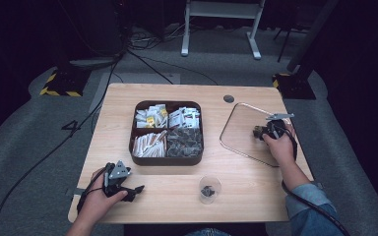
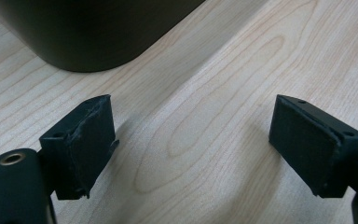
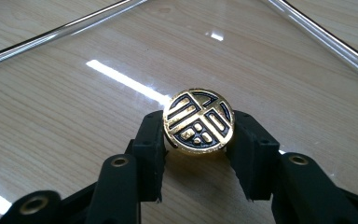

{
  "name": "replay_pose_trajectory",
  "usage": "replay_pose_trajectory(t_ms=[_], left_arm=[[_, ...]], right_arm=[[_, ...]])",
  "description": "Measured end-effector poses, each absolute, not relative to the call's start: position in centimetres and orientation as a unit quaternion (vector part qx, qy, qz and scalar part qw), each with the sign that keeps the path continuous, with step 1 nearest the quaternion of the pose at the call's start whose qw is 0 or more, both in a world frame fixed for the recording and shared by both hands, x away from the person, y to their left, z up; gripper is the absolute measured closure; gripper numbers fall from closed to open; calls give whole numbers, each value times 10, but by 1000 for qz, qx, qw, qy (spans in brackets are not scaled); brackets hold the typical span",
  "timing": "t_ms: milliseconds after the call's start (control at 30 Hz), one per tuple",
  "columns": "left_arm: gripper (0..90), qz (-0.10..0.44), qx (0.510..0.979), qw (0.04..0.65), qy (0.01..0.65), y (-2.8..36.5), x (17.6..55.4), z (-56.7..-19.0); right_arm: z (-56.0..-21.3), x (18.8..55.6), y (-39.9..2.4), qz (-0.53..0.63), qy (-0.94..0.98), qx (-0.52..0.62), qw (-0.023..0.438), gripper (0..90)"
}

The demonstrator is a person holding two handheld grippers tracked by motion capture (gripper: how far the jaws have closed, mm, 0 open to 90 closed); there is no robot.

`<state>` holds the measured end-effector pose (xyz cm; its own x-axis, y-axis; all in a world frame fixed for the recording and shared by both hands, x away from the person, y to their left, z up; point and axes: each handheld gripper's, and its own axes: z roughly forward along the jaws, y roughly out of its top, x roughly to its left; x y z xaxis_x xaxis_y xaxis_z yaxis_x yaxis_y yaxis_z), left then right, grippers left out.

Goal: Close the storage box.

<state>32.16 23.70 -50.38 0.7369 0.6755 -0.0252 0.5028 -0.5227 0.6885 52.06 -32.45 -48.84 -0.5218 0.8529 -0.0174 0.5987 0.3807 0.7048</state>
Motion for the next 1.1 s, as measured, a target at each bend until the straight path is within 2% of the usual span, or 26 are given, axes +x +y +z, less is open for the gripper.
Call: replay_pose_trajectory(t_ms=[400, 1100], left_arm=[[146, 123, 864, 350, 341, 237, 322, -504], [146, 122, 864, 350, 340, 237, 322, -504]], right_arm=[[-485, 519, -327, 348, 804, 447, 182, 588], [-434, 504, -313, 397, 804, 397, 198, 588]])
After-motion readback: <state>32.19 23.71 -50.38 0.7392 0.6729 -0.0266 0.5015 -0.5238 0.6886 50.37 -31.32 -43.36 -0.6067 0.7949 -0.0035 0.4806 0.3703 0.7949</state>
